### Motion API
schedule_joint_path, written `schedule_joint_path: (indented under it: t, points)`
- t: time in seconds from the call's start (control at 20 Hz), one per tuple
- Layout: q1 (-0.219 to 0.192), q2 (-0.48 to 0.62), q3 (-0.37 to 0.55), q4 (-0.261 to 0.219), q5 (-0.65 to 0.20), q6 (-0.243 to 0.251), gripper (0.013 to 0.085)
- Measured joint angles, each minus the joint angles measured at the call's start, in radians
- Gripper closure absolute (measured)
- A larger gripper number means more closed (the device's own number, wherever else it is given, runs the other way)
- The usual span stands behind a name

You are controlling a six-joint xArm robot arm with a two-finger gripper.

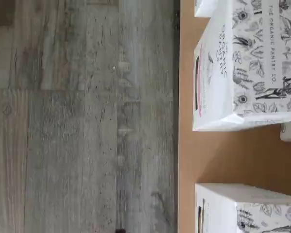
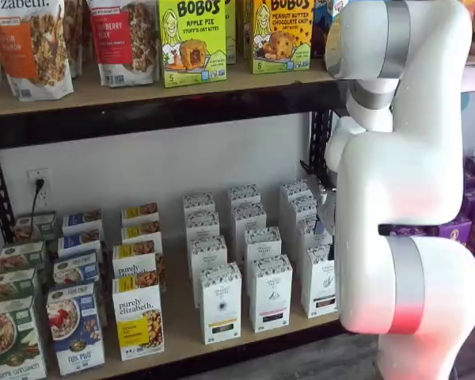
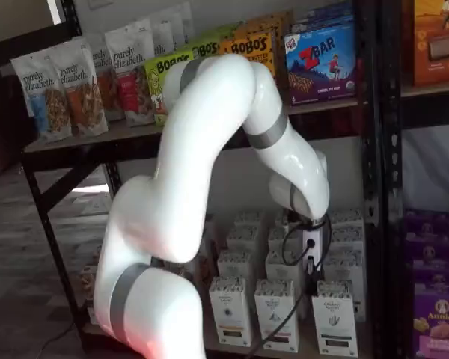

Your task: Pick up the white box with a green strip in the middle, on the bottom shelf, the sixth box from the left

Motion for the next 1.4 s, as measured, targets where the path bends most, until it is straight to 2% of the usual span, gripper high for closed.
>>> schedule_joint_path:
  t: [0.1, 0.2, 0.65, 1.15, 1.4]
  points:
    - [0.0, 0.005, -0.01, -0.057, -0.001, 0.049, 0.013]
    - [-0.002, 0.015, -0.028, -0.088, 0.003, 0.074, 0.013]
    - [-0.012, 0.057, -0.091, -0.11, 0.023, 0.084, 0.013]
    - [-0.024, 0.149, -0.17, -0.214, -0.012, 0.16, 0.013]
    - [-0.02, 0.213, -0.24, -0.235, -0.01, 0.182, 0.013]
